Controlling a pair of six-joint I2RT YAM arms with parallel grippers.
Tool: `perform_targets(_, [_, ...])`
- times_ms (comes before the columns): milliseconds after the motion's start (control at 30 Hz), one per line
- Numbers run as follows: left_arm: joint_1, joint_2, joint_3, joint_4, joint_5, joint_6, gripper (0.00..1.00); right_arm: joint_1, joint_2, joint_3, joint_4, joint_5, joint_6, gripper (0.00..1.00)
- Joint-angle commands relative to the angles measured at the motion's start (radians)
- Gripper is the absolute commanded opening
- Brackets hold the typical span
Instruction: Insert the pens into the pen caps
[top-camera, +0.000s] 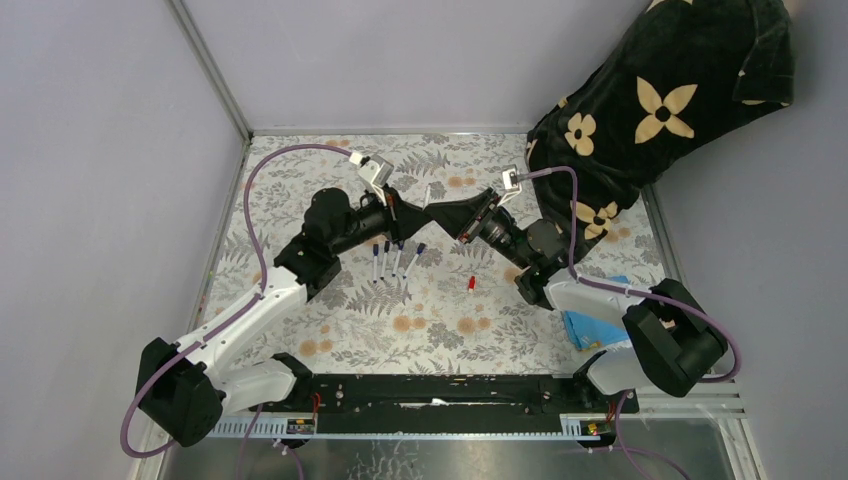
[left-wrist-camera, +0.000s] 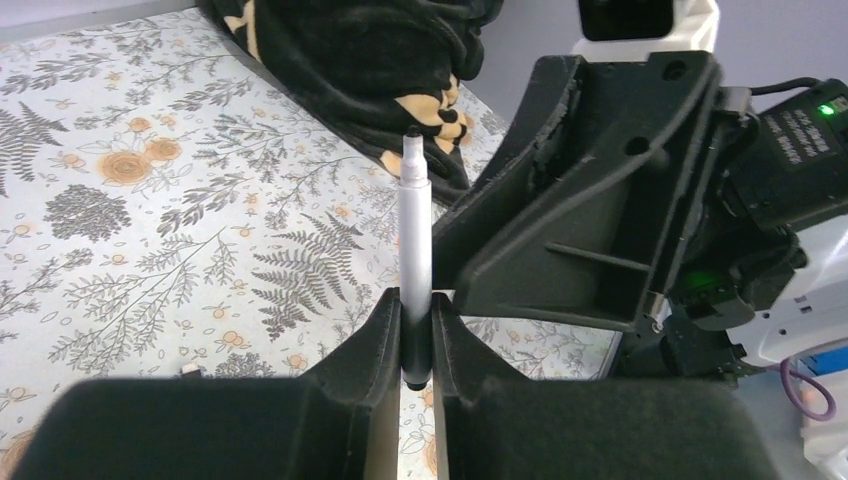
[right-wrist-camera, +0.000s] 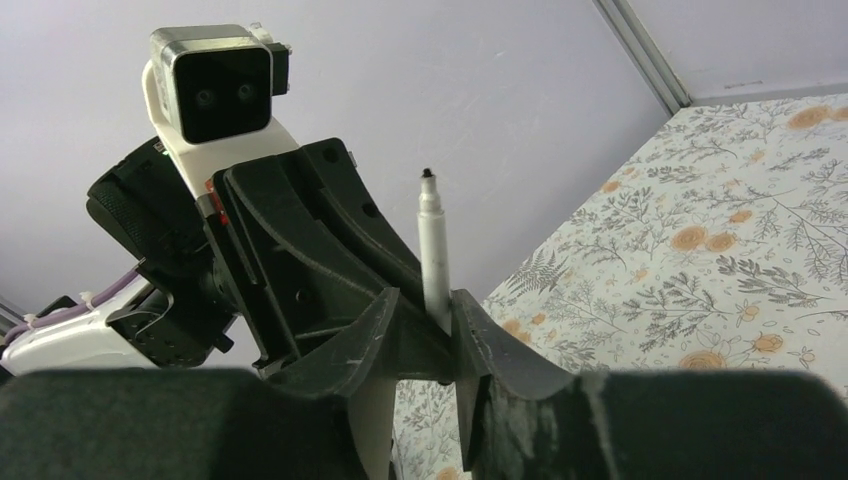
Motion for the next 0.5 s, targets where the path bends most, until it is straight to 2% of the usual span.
perform_targets(0, [0.013,0.000,0.014,0.020,-0.091,0.010,0.00,0.014,-0.072,0.016,-0.009,-0.002,-0.062,0.36])
perform_targets(133, [0.031,-0.007,0.021,-0.014,-0.150,0.003,0.00,0.013,-0.126,-0.019,-0.076,0.035,-0.113,0.44])
perform_targets(300, [0.042,-0.006,0.024,-0.014,-0.141,0.007,0.00,0.014,-0.218,-0.081,-0.194,0.083,-0.177,0.47])
perform_targets(467, [0.042,0.007,0.033,-0.021,-0.115,0.021,0.00,0.013,-0.328,-0.117,-0.460,0.212,-0.234,0.49])
